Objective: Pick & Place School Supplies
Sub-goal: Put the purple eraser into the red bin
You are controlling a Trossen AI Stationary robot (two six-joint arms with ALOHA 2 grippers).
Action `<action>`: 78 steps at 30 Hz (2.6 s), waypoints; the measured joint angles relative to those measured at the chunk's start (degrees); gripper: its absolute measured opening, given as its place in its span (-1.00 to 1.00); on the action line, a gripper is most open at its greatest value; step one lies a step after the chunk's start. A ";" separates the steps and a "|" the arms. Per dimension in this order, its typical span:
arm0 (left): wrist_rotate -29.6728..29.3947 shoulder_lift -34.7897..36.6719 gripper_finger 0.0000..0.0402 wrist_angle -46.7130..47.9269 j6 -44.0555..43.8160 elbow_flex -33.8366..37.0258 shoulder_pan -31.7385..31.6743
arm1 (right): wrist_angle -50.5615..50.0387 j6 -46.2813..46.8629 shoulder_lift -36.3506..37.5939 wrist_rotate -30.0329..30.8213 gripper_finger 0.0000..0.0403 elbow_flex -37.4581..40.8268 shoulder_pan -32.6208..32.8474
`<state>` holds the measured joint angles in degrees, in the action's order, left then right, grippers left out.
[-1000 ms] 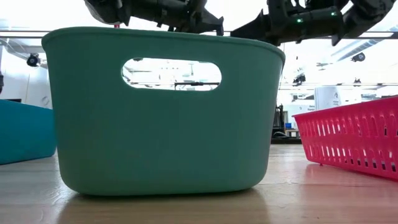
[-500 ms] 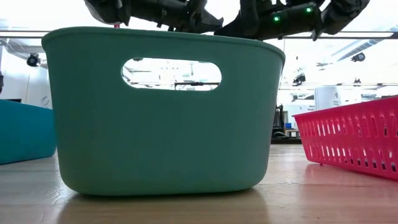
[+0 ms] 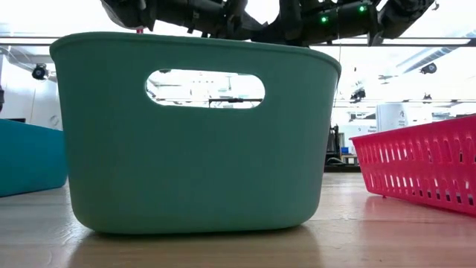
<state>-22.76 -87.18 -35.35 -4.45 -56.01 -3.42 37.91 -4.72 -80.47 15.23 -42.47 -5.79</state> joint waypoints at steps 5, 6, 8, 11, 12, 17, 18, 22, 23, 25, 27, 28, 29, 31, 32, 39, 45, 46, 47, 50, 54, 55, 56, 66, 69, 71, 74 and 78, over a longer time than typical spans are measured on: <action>0.00 0.00 -0.63 0.04 -0.07 0.01 0.00 | -0.11 0.05 0.11 0.17 -0.32 -0.12 0.01; 0.00 0.00 -0.63 0.06 -0.07 0.00 0.00 | -0.13 0.05 0.11 0.17 -0.32 -0.14 0.01; 0.00 0.00 -0.63 0.14 -0.07 0.00 0.00 | -0.27 0.03 0.11 0.17 -0.32 -0.14 0.01; 0.02 0.00 -0.63 0.40 -0.07 0.02 0.00 | -1.00 0.03 0.11 0.17 -0.36 -0.14 0.03; 0.02 0.00 -0.63 0.43 -0.07 0.02 0.00 | -1.32 0.03 0.11 0.19 -0.38 -0.14 0.03; 0.02 0.00 -0.63 0.41 -0.07 0.04 0.00 | -1.64 0.03 0.11 0.43 -0.57 -0.14 0.03; 0.02 0.00 -0.63 0.39 -0.07 0.04 0.00 | -1.64 0.01 0.11 0.49 -0.61 -0.16 0.03; 0.04 0.00 -0.63 0.36 -0.07 0.04 0.00 | -1.62 0.01 0.11 0.63 -0.78 -0.16 0.03; 0.03 0.00 -0.63 0.37 -0.07 0.04 0.00 | -1.64 0.03 0.11 0.63 -0.82 -0.16 0.03; 0.00 0.00 -0.63 0.36 -0.07 0.04 0.00 | -1.64 0.01 0.11 0.63 -0.87 -0.16 0.01; 0.01 0.00 -0.63 0.36 -0.07 0.04 0.00 | -1.66 0.03 0.11 0.63 -0.91 -0.16 0.01; 0.09 0.00 -0.63 0.34 -0.07 0.04 0.00 | -1.66 0.01 0.11 0.63 -0.91 -0.16 0.01; 0.21 0.00 -0.63 0.34 -0.11 0.04 0.00 | -1.66 0.01 0.11 0.63 -0.91 -0.16 0.01; 0.37 0.00 -0.63 0.32 -0.93 0.04 0.00 | -1.66 0.02 0.13 0.63 -0.89 -0.16 0.01; 0.39 0.00 -0.63 0.32 -1.47 0.04 0.00 | -1.66 0.03 0.13 0.63 -0.89 -0.16 0.01; 0.70 0.00 -0.63 0.29 -2.02 0.04 -0.01 | -1.66 0.01 0.13 1.28 -0.89 -0.16 0.05; 0.76 0.00 -0.61 0.36 -2.03 -0.13 0.04 | -1.64 0.01 0.13 1.33 -0.89 -0.16 0.05; 0.78 0.00 -0.59 0.41 -2.05 -0.19 0.04 | -1.58 0.01 0.13 1.33 -0.89 -0.16 0.05; 0.90 0.00 -0.57 0.39 -2.05 -0.22 0.04 | -1.55 0.01 0.15 1.33 -0.89 -0.16 0.05; 2.02 0.02 -0.47 0.45 -2.51 -0.22 0.04 | -1.66 0.02 0.15 1.33 -0.89 -0.16 0.05; 3.73 0.11 -0.33 1.34 -3.19 -0.30 0.04 | -1.77 0.01 0.15 1.31 -0.89 -0.16 0.08; 3.82 0.11 -0.29 1.40 -3.21 -0.31 0.04 | -1.79 0.01 0.15 1.31 -0.89 -0.16 0.08; 3.90 0.11 -0.26 1.41 -3.23 -0.31 0.04 | -1.79 0.01 0.15 1.28 -0.89 -0.16 0.05; 4.09 1.40 -0.13 1.76 -3.22 -0.32 0.11 | -1.68 0.05 0.15 1.28 -0.89 -0.16 0.05; 3.27 2.75 -0.13 1.47 -0.82 -0.32 0.11 | -1.71 0.03 0.15 1.28 -0.89 -0.16 0.05; 3.15 3.32 -0.13 1.83 0.64 -0.31 0.11 | -1.73 -0.05 0.15 1.28 -0.89 -0.16 0.05; 3.13 3.87 -0.13 2.12 0.98 -0.22 0.11 | -1.81 -0.24 0.13 1.29 -0.89 -0.16 0.05; 3.10 3.96 -0.13 2.65 1.42 -0.20 0.15 | -2.14 -0.31 0.13 1.31 -0.89 -0.16 0.05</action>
<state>-19.66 -83.22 -32.69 -3.03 -56.21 -3.27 35.77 -5.04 -80.34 16.53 -42.63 -5.74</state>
